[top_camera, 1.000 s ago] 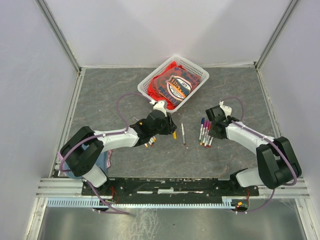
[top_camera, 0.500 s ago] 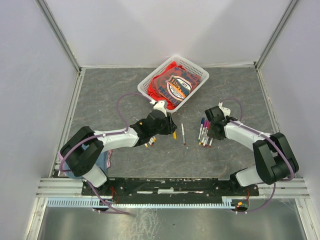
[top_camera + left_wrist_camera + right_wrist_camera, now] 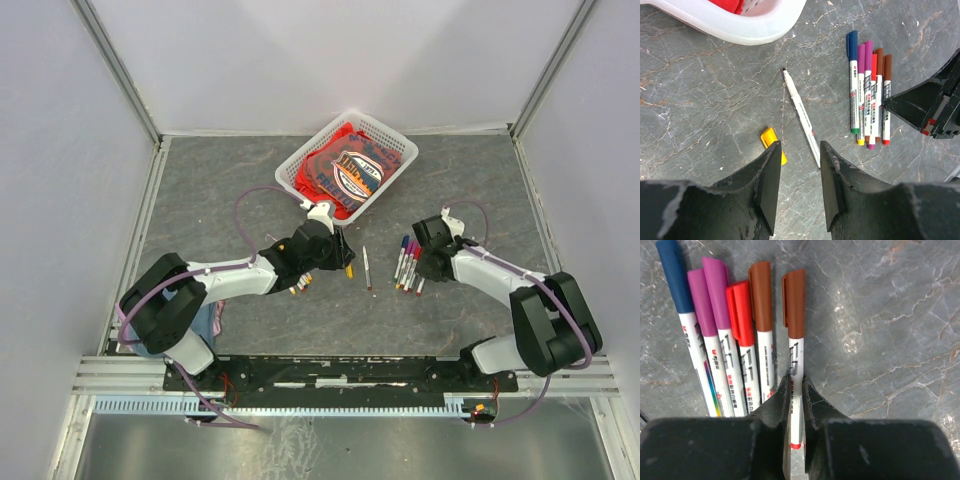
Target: Open the pen caps
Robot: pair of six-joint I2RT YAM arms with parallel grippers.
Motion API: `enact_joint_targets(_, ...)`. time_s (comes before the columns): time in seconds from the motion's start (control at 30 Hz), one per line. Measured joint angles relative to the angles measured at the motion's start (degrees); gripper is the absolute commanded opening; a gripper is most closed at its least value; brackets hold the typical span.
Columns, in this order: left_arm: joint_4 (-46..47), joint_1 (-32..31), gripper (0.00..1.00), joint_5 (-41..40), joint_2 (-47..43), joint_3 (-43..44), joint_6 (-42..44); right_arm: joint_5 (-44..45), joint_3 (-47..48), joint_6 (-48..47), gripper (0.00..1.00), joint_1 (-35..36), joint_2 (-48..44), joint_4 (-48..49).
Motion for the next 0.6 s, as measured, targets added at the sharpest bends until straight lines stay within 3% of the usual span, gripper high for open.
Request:
enact_joint_targets(0.1, 0.02, -0.04, 0.44, 0.39, 0.00, 0.02, 0.00, -0.31, -1.27, 0.37, 0.01, -0.02, -1.81, -0.68)
enact_joint_targets(0.4, 0.44, -0.24, 0.51, 3.02, -0.76, 0.02, 0.00, -0.94, -2.56, -1.03, 0.01, -0.02, -12.24, -4.24)
enact_joint_targets(0.6, 2.84, -0.24, 0.55, 7.76, -1.36, 0.04, -0.02, -8.17, -2.82, -4.90, 0.01, 0.09, -20.31, -3.02)
